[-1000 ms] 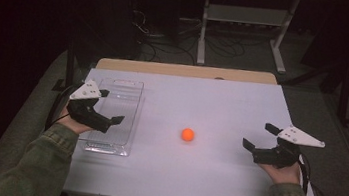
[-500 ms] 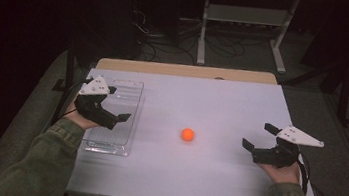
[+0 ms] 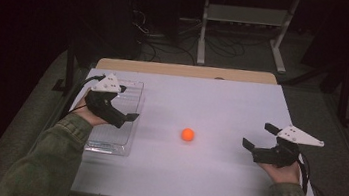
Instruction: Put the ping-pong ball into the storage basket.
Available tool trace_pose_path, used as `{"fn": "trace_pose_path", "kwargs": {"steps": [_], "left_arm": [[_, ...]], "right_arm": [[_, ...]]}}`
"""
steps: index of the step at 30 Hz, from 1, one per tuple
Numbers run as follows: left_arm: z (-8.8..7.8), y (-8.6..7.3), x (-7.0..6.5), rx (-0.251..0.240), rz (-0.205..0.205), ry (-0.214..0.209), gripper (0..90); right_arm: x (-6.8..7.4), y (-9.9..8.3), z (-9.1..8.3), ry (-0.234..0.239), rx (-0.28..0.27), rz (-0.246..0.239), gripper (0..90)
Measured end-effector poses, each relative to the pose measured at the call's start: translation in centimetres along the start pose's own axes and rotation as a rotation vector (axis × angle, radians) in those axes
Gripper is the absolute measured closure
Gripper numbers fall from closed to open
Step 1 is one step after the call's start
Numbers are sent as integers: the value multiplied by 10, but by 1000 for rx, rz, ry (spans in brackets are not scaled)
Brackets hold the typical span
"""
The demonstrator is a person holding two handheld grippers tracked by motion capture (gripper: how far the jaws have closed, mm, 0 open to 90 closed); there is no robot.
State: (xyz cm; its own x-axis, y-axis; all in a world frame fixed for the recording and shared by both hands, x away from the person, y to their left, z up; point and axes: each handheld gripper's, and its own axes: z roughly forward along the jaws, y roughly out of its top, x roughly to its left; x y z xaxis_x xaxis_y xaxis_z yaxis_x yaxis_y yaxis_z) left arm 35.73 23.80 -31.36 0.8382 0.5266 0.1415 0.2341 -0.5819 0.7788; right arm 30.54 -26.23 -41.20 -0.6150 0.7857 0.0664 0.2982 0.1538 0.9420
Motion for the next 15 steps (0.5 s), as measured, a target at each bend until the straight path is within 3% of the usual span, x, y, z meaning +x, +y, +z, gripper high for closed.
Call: {"fn": "trace_pose_path", "kwargs": {"steps": [15], "left_arm": [[15,15,-4,29,28,-38,0]], "right_arm": [[0,0,0,4,-4,6,0]]}}
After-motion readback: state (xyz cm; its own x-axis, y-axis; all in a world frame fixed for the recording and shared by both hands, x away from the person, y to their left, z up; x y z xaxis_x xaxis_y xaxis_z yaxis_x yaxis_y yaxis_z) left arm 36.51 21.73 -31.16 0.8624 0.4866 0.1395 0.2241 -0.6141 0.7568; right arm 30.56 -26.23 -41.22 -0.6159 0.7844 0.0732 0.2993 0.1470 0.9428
